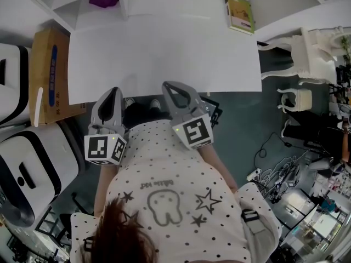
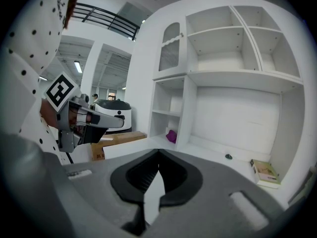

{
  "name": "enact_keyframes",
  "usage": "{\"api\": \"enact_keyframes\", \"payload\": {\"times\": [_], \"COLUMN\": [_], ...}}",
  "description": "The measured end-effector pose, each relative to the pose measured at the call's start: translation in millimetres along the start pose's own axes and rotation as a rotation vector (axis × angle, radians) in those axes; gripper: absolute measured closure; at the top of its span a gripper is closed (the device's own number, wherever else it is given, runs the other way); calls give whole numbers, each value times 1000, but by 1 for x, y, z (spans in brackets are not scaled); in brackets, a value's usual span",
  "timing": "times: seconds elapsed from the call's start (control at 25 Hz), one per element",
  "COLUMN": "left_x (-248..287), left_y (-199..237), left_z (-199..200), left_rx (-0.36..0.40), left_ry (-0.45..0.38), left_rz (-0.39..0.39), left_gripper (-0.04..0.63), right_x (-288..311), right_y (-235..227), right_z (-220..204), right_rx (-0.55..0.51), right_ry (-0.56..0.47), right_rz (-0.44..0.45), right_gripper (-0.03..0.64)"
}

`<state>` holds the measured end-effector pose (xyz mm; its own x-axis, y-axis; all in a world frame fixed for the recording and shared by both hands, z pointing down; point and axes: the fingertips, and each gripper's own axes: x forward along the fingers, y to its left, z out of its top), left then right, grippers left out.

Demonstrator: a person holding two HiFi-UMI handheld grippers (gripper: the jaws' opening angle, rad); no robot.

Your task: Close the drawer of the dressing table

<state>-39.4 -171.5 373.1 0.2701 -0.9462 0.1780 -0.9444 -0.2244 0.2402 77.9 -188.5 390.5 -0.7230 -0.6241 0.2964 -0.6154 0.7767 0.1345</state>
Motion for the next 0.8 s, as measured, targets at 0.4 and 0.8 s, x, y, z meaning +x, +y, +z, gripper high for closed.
{"api": "enact_keyframes", "payload": {"times": [0.4, 0.8], "left_x": [5, 10], "left_y": [0, -3], "left_z": [3, 6], "left_rx": [0, 13], "left_ry": [-9, -11], "left_rz": [9, 6], "left_gripper": [598, 598], "right_x": [1, 2], "right_y": [-6, -12], "right_z": [0, 2], "right_rx": [-7, -18], "right_ry": [-5, -18], "right_rz": [5, 1], "right_gripper": [619, 619]}}
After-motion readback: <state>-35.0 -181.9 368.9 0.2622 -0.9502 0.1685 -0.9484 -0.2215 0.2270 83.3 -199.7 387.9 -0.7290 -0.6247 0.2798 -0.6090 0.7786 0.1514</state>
